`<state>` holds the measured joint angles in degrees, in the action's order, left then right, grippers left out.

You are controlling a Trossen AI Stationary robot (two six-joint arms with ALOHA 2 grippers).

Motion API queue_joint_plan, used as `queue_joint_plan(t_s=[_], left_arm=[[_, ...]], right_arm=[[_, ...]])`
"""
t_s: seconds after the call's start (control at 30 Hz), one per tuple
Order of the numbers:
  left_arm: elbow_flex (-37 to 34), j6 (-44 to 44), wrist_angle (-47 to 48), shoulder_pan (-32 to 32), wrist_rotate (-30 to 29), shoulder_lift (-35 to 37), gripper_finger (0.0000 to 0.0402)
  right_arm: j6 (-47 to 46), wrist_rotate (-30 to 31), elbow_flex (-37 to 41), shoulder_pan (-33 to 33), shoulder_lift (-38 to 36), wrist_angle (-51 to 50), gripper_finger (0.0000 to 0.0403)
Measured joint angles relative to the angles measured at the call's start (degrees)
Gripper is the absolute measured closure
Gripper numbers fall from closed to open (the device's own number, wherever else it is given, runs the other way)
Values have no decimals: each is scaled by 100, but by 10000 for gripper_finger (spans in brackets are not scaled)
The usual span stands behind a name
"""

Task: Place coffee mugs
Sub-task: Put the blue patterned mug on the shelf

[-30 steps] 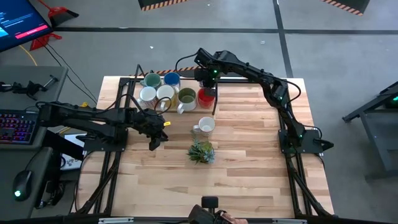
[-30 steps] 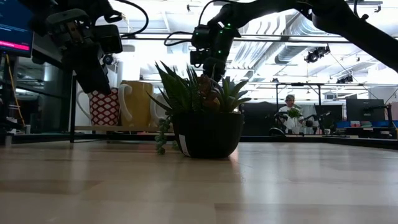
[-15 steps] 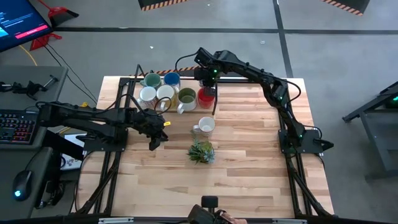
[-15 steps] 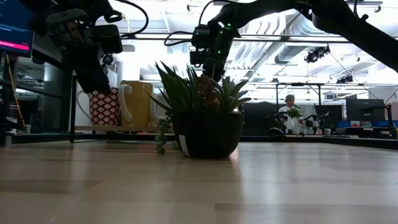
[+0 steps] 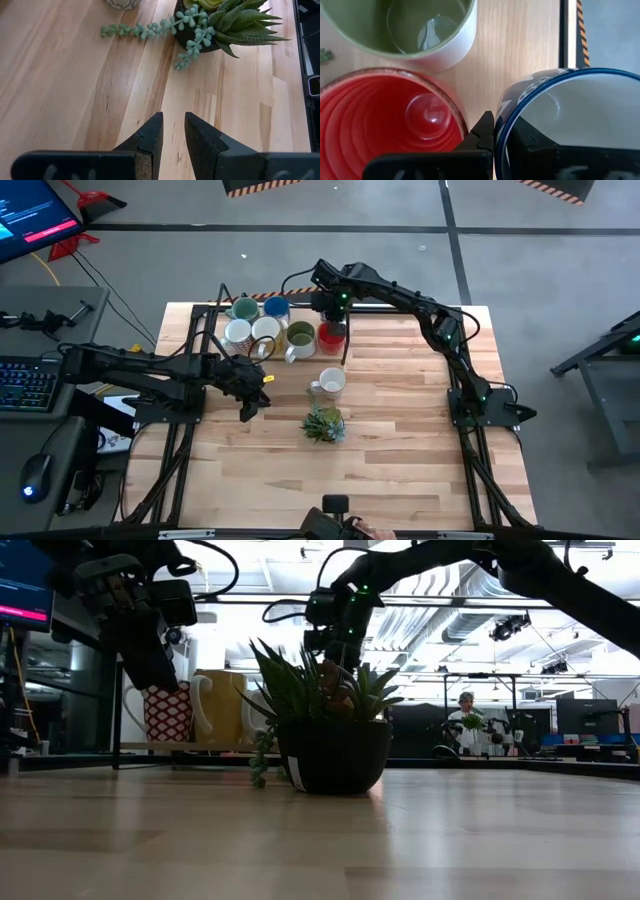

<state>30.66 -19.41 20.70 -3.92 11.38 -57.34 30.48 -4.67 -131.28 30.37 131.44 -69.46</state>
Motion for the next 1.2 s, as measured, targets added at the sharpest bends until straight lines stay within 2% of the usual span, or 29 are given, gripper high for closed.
queue_joint_plan(t_s=[1.2], left_arm=[[1,1,1,0,0,0,330]], right_arm=[[149,-44,0,0,4,-148,383]])
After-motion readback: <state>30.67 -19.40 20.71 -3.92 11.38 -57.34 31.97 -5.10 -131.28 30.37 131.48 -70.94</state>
